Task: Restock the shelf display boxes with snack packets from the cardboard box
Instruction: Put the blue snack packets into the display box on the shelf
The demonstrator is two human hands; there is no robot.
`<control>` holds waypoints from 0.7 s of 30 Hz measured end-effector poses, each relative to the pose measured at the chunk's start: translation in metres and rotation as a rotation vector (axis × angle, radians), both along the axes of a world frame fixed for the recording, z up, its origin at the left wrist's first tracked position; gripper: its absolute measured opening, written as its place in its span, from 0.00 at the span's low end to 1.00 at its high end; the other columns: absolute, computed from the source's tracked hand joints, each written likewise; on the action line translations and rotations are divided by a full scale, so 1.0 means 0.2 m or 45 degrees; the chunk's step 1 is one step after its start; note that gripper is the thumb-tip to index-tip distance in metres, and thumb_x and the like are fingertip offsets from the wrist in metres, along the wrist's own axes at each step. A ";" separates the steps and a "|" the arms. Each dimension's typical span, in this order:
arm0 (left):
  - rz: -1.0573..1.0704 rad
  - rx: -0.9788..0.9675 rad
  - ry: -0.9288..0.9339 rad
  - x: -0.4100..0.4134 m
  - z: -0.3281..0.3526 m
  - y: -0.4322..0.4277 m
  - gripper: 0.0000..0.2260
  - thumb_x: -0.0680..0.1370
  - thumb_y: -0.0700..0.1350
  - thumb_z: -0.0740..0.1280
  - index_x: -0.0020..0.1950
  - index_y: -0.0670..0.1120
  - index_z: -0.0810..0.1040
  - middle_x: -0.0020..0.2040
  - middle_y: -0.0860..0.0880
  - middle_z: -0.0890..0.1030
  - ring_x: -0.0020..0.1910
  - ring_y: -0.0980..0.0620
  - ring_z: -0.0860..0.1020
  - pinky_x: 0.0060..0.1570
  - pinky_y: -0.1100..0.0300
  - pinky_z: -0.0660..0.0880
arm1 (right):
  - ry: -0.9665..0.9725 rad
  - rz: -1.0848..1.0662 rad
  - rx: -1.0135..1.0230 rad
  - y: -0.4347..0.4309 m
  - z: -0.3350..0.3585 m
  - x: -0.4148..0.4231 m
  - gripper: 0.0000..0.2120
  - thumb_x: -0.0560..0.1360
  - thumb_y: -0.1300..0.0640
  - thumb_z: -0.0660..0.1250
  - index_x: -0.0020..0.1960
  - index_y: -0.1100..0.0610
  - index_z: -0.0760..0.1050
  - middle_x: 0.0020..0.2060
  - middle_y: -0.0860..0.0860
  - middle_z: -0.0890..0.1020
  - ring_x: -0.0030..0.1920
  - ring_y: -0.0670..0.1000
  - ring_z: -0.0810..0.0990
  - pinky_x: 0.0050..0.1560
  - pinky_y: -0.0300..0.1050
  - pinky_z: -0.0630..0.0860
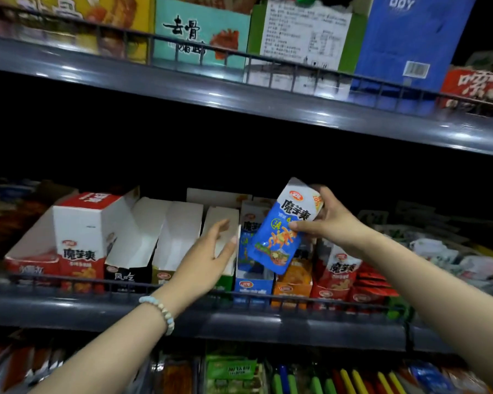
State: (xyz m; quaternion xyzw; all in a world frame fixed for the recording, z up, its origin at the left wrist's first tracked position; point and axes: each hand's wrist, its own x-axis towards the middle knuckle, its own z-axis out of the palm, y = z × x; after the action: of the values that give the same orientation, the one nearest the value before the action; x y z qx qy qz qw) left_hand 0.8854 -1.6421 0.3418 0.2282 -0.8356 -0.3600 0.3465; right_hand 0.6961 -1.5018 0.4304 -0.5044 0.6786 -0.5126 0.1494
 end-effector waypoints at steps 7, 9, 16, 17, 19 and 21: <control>0.178 -0.281 -0.280 -0.08 -0.11 -0.13 0.30 0.79 0.61 0.57 0.77 0.59 0.48 0.78 0.58 0.46 0.77 0.56 0.41 0.73 0.55 0.41 | 0.124 -0.104 -0.065 -0.24 -0.01 -0.09 0.24 0.71 0.67 0.71 0.63 0.56 0.67 0.49 0.48 0.76 0.47 0.44 0.77 0.36 0.30 0.78; 0.196 -0.302 -0.342 -0.10 -0.14 -0.13 0.33 0.77 0.65 0.57 0.77 0.59 0.47 0.77 0.59 0.45 0.77 0.56 0.40 0.74 0.54 0.42 | 0.190 -0.117 -0.026 -0.31 -0.04 -0.10 0.28 0.71 0.67 0.71 0.67 0.59 0.65 0.51 0.49 0.74 0.49 0.45 0.75 0.34 0.26 0.76; 0.212 -0.392 -0.390 -0.12 -0.17 -0.16 0.29 0.76 0.65 0.59 0.75 0.66 0.51 0.78 0.57 0.46 0.76 0.54 0.39 0.74 0.54 0.43 | 0.499 -0.090 0.233 -0.49 -0.17 -0.14 0.34 0.70 0.62 0.74 0.71 0.53 0.62 0.58 0.49 0.76 0.60 0.48 0.75 0.54 0.42 0.77; 0.206 -0.396 -0.395 -0.12 -0.17 -0.16 0.28 0.76 0.64 0.59 0.74 0.67 0.53 0.78 0.57 0.46 0.76 0.54 0.39 0.74 0.54 0.43 | 0.559 -0.097 0.257 -0.51 -0.19 -0.14 0.36 0.70 0.61 0.74 0.72 0.50 0.61 0.60 0.50 0.76 0.60 0.50 0.75 0.55 0.44 0.77; 0.199 -0.394 -0.392 -0.12 -0.17 -0.16 0.27 0.77 0.64 0.59 0.74 0.67 0.54 0.78 0.57 0.46 0.76 0.54 0.38 0.74 0.53 0.43 | 0.680 -0.138 0.323 -0.53 -0.22 -0.16 0.37 0.70 0.58 0.74 0.73 0.47 0.59 0.64 0.52 0.75 0.62 0.52 0.75 0.56 0.46 0.76; 0.192 -0.390 -0.392 -0.12 -0.17 -0.16 0.26 0.77 0.63 0.59 0.73 0.67 0.54 0.78 0.57 0.46 0.76 0.54 0.38 0.74 0.52 0.42 | 0.832 -0.222 0.416 -0.55 -0.25 -0.17 0.37 0.70 0.52 0.74 0.73 0.46 0.59 0.66 0.52 0.73 0.64 0.54 0.73 0.58 0.51 0.76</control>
State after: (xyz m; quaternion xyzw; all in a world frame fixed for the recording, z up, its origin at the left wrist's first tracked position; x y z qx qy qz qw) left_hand 0.8624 -1.6732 0.3078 0.2871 -0.9040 -0.1631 0.2716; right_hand 0.6618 -1.6114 0.3810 -0.5513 0.8036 -0.2204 -0.0407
